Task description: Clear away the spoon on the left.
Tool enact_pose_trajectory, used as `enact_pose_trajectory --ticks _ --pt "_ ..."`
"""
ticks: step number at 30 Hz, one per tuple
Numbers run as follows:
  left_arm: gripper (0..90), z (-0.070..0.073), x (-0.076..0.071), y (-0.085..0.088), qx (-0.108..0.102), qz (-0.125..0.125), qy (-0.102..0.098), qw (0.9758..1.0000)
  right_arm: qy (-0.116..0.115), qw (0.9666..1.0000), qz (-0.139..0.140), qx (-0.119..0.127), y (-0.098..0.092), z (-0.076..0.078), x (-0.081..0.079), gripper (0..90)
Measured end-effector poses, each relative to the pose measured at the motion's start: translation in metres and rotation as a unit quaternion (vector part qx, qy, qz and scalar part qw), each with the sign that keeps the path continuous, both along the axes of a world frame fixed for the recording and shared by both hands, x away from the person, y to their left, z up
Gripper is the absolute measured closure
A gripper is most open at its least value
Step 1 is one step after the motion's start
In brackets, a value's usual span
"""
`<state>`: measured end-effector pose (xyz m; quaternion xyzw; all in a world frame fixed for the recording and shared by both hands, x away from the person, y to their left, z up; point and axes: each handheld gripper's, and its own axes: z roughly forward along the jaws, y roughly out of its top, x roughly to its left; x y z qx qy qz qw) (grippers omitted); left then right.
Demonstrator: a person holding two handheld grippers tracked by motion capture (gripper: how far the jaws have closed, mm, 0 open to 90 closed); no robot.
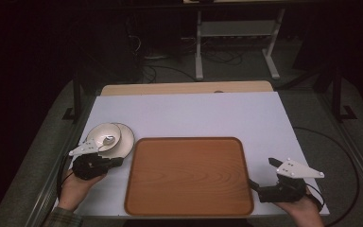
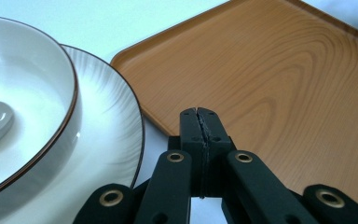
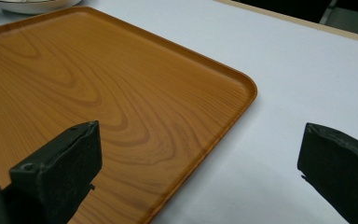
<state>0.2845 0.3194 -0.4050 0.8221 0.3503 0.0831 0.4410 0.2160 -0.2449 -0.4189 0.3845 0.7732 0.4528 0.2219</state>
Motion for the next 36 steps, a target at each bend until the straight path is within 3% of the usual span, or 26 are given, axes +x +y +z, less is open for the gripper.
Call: enact_pose_trajectory --ticks 36 --pt "89.5 0.008 -0.007 0.042 0.002 0.064 -0.013 0.9979 -0.001 1.0000 -0.003 -0.003 -0.003 0.000 0.000 0.0"
